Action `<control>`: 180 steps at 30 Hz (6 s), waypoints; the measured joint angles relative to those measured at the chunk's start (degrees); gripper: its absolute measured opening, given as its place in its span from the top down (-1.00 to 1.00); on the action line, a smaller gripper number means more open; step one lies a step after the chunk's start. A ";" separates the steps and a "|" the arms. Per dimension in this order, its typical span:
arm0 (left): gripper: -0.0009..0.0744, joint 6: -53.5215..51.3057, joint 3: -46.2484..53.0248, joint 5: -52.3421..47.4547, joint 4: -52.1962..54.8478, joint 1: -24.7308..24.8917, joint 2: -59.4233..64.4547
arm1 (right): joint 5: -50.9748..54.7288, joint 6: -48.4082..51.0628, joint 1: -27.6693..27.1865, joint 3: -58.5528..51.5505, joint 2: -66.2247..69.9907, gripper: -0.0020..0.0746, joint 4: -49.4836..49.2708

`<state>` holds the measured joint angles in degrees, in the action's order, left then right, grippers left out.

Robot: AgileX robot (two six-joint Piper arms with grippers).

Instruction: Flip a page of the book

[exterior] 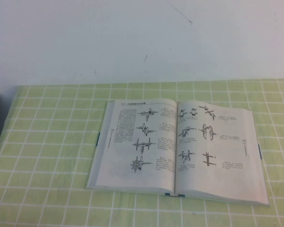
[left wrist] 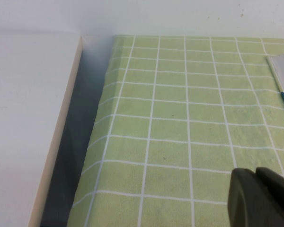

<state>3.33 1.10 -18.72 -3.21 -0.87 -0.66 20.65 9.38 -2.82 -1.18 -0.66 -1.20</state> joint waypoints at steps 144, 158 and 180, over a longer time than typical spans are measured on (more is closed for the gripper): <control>0.99 -60.67 -61.46 1.79 -63.65 21.89 109.50 | 20.41 44.33 1.37 57.88 107.43 0.05 -50.45; 0.99 -62.22 -61.46 2.04 -64.37 21.89 109.50 | 18.34 44.09 1.47 58.24 111.01 0.05 -50.81; 0.99 -62.25 -62.03 1.65 -66.02 21.78 111.48 | 25.37 42.74 1.85 65.61 111.81 0.19 -50.21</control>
<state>-58.92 -60.93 -17.07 -69.22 20.91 110.82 46.02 52.11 -0.98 64.43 111.15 -51.41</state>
